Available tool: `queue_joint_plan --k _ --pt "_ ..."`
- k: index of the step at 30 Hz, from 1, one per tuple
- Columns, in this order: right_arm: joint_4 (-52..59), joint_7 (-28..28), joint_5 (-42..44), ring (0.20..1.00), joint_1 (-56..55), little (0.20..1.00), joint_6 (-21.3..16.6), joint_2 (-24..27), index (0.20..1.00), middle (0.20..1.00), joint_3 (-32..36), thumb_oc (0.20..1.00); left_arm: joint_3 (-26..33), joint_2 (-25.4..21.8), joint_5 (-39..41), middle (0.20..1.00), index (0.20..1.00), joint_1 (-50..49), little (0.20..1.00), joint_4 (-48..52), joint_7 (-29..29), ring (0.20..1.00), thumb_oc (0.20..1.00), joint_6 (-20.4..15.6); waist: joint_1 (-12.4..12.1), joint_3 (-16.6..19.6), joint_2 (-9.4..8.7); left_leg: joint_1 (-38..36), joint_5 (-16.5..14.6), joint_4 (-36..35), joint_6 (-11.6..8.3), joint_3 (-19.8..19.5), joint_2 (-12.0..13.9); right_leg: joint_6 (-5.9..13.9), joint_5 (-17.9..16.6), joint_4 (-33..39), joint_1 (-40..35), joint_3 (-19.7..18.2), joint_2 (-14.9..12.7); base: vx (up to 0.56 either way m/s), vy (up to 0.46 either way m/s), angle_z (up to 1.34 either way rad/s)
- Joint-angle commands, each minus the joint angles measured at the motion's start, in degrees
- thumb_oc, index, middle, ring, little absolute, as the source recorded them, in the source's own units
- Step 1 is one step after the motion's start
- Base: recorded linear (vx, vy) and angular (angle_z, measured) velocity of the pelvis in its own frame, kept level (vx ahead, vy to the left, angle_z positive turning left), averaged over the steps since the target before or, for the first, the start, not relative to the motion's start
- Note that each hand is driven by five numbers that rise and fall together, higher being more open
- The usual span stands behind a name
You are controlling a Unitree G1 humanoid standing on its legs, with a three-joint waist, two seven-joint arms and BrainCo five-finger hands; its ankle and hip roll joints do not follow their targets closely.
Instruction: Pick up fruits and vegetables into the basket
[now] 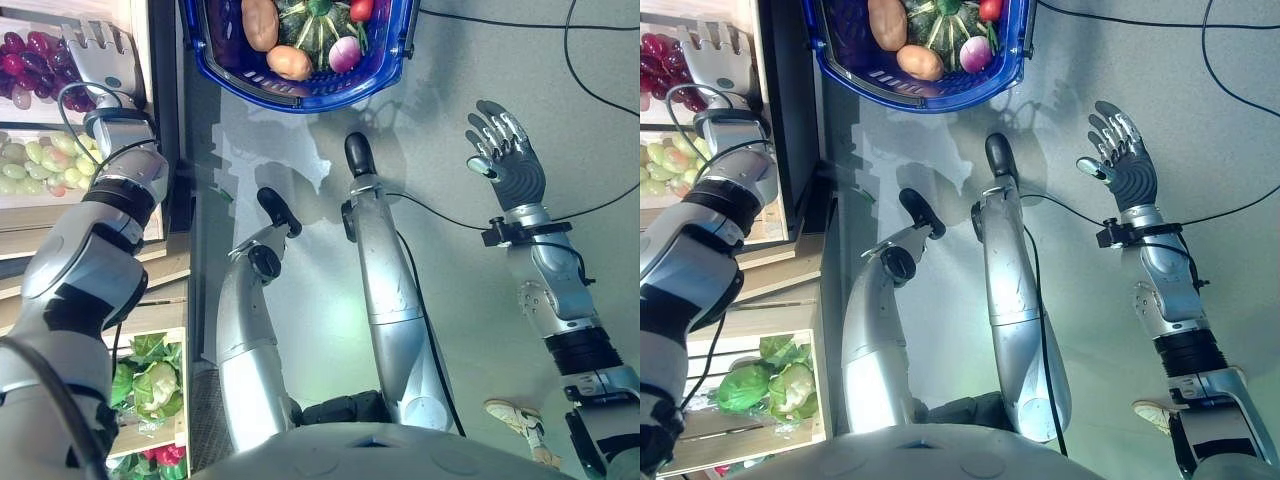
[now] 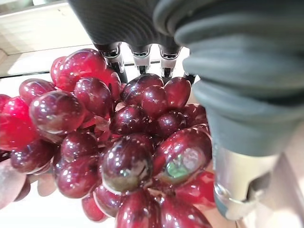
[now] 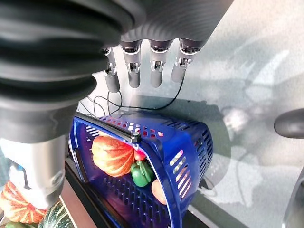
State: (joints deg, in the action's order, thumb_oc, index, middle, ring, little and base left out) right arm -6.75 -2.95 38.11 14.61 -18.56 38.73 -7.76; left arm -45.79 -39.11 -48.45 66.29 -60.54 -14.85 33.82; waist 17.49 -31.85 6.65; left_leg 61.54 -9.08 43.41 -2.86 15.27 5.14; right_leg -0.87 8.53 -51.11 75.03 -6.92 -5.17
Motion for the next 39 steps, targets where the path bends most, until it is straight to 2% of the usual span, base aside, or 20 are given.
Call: queue_joint_plan --k 1,6,7,8,11,16,22,27,33,39 --pt "0.6 0.5 -0.6 1.000 0.8 1.000 -2.0 0.6 1.000 1.000 -1.4 1.000 2.9 -4.2 5.6 1.000 1.000 -2.9 1.000 -10.9 1.4 1.000 1.000 6.8 1.7 2.1 -0.98 2.1 -2.2 2.4 -0.69 1.9 -1.6 2.68 1.5 0.3 -1.2 2.5 2.5 -0.01 0.044 0.00" --pt "0.1 0.5 -0.9 1.000 1.2 1.000 -2.2 1.2 1.000 1.000 -1.5 1.000 3.1 -4.5 8.8 1.000 1.000 -3.0 1.000 -12.7 1.7 1.000 1.000 6.6 1.5 2.1 -0.99 2.1 -2.1 2.5 -0.75 2.0 -1.6 2.61 1.7 0.1 -1.2 2.5 2.3 -0.01 0.056 0.00" --pt "-0.1 0.5 -0.6 1.000 1.5 1.000 -2.1 1.4 1.000 1.000 -1.4 1.000 2.9 -4.5 8.0 0.498 0.498 -2.9 0.498 -13.3 2.5 0.498 0.498 6.6 1.5 2.1 -0.95 2.1 -2.1 2.4 -0.78 2.1 -1.6 2.56 1.6 0.3 -1.2 2.5 2.2 -0.02 0.052 0.00" --pt "-0.1 0.5 -0.4 1.000 1.4 1.000 -2.1 1.5 1.000 1.000 -1.2 1.000 3.2 -4.7 7.8 0.200 0.200 -3.8 0.200 -12.9 1.6 0.200 0.200 6.4 1.3 2.1 -0.88 2.2 -2.1 2.3 -0.84 2.1 -1.7 2.56 1.6 0.5 -1.2 2.5 2.1 -0.01 0.049 0.00" --pt "-0.2 0.4 -0.7 1.000 1.3 1.000 -2.3 1.9 1.000 1.000 -1.2 1.000 3.6 -4.7 8.7 0.200 0.200 -5.0 0.200 -12.3 2.1 0.200 0.200 6.0 1.1 2.1 -0.89 2.2 -2.2 2.3 -0.82 2.0 -1.7 2.57 1.7 0.4 -1.2 2.5 2.1 0.00 0.033 0.00" --pt "-0.1 0.5 -2.0 1.000 1.3 1.000 -2.1 1.9 1.000 1.000 -1.7 1.000 4.2 -4.6 12.6 0.200 0.200 -6.9 0.200 -10.7 -3.6 0.200 0.200 5.0 0.6 2.1 -1.12 1.0 -2.1 1.5 -0.66 1.9 -1.7 2.53 1.8 1.3 -2.7 2.8 2.0 0.00 0.000 0.00" --pt "1.2 0.0 -5.1 1.000 -0.9 1.000 -1.9 1.5 1.000 1.000 -1.2 1.000 6.0 -7.3 13.4 0.200 0.200 -8.8 0.200 -6.9 -8.5 0.200 0.200 0.2 -0.1 2.1 -1.01 -2.6 -1.8 -0.8 -0.63 1.7 -2.2 2.79 1.5 3.6 -6.6 3.3 1.2 0.00 0.009 0.01" --pt "2.3 0.9 -10.3 1.000 -3.4 1.000 -0.1 2.1 1.000 1.000 -0.7 1.000 8.5 -9.5 15.4 0.200 0.200 -11.6 0.200 -3.2 -11.2 0.200 0.200 -2.8 -0.7 2.1 -0.89 -6.2 -1.6 -2.2 -0.50 1.6 -2.6 2.98 1.3 5.3 -10.5 4.0 0.4 0.00 0.019 0.07" --pt "2.3 1.3 -15.8 1.000 -5.5 1.000 0.8 3.6 1.000 1.000 -1.2 1.000 11.9 -12.9 15.2 0.200 0.200 -14.0 0.200 -1.5 -15.2 0.200 0.200 -9.5 -1.7 2.1 -1.02 -11.7 -1.2 -4.5 -0.15 1.2 -3.2 2.97 1.7 7.3 -16.6 5.6 -0.5 0.01 0.002 0.08" --pt "4.2 1.6 -18.9 1.000 -6.6 1.000 2.9 5.1 1.000 1.000 -1.7 1.000 15.2 -15.8 16.3 0.200 0.200 -15.9 0.200 3.8 -18.8 0.200 0.200 -12.9 -3.1 2.1 -0.83 -16.3 -0.6 -7.4 0.17 0.4 -4.2 3.10 2.0 9.4 -21.8 7.0 -1.2 0.01 0.001 0.06"
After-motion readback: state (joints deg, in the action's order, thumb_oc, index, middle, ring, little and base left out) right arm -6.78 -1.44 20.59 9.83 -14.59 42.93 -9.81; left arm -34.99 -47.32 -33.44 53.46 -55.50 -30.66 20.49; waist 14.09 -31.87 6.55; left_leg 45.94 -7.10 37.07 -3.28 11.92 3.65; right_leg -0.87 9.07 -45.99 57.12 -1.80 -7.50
